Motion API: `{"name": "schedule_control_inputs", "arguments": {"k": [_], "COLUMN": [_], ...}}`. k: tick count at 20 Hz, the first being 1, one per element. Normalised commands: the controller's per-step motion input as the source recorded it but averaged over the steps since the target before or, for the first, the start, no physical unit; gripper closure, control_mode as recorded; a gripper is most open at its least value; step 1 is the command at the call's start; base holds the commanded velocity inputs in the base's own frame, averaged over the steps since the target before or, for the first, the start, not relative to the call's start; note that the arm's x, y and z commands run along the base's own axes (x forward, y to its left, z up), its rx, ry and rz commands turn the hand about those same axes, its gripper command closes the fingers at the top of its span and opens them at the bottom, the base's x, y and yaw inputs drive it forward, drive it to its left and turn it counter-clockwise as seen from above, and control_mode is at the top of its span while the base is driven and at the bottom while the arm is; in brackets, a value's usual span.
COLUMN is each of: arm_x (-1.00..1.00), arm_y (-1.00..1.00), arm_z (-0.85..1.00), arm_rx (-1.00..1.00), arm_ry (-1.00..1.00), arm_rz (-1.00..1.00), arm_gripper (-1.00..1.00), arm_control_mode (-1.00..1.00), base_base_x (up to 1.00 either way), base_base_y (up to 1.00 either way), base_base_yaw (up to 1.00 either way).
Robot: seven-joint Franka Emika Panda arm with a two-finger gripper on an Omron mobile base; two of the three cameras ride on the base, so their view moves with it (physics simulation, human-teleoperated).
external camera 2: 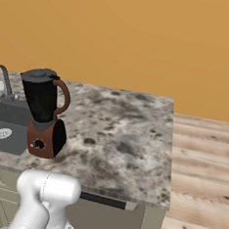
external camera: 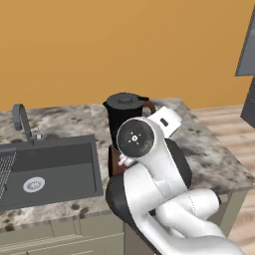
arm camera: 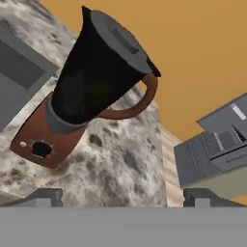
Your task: Grab the lime and garlic from the fridge, place them in the blender, close the lid, and turn on the blender to create a marinade.
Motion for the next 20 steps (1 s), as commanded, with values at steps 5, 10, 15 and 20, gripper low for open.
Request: {"name": "schedule_control_inputs", "arguments": {"k": [5,10,15,20], "arm_x": [-0.23,-0.01,0.00,0.00], "arm_y": [0.01,0.00,0.00,-0.03], "arm_z": [-0.67,-0.77,-0.62,-0.71], "arm_rx": [0.07,0.06,0.17,0.23], "arm_ry": [-0.43,-0.41,-0.43,-0.37], "arm_rz": [-0.25,-0.23,-0.23,-0.17], "arm_gripper": [-1.00,-1.00,-1.00,-1.00], "arm_control_mode": [-1.00,-1.00,-1.00,-1.00], "base_base_x": [0.00,0.00,0.00,0.00], "base_base_y": [0.00,0.00,0.00,0.00], "base_base_yaw": [0.00,0.00,0.00,0.00]}}
